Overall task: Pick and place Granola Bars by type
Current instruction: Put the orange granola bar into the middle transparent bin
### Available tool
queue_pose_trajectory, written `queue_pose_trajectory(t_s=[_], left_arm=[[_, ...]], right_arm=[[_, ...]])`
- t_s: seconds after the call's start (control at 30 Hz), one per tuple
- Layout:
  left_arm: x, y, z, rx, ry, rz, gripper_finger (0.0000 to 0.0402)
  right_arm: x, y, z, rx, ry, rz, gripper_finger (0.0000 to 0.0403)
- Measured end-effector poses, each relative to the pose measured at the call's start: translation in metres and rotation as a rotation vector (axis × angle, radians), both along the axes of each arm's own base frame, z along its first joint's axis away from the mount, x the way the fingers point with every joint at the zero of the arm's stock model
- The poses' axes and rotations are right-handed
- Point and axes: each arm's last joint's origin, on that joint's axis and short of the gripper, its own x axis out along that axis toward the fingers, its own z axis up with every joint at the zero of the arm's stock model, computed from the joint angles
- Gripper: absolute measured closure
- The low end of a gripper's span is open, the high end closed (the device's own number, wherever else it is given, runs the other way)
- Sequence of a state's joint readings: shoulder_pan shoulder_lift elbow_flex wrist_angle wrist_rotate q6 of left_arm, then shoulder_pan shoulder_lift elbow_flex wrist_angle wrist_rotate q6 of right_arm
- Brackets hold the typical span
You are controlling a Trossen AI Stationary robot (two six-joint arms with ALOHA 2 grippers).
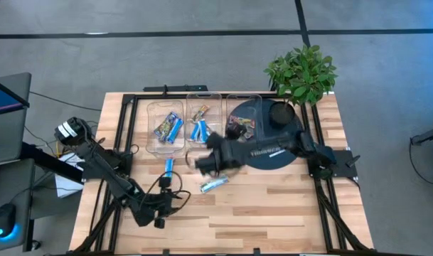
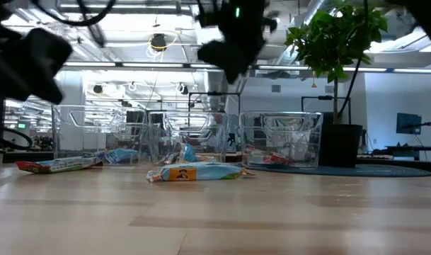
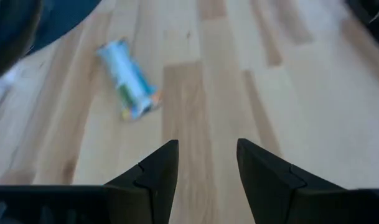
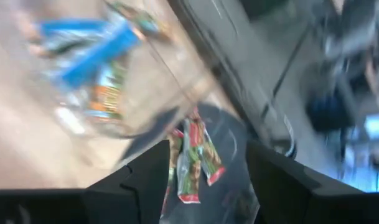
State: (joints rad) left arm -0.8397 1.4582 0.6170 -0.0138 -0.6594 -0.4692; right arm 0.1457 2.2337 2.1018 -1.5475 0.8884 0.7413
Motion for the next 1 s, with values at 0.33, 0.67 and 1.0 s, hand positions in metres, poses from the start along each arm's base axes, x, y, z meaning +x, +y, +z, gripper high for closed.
queue_pose_trajectory(t_s=[0.33, 0.67, 1.0], left_arm=[[0.044, 0.031, 0.012, -0.031, -0.077, -0.063, 0.0242], [0.070, 0.071, 0.015, -0.090, -0.081, -0.005, 0.0219], [0.089, 0.068, -0.002, -0.085, -0.090, -0.051, 0.0145]], right_arm=[[-0.028, 0.126, 0.026, -0.056, -0.007, 0.383, 0.0202], [-0.089, 0.229, 0.032, -0.212, -0.247, 0.579, 0.0214], [-0.144, 0.289, 0.029, -0.287, -0.563, 0.686, 0.0208]])
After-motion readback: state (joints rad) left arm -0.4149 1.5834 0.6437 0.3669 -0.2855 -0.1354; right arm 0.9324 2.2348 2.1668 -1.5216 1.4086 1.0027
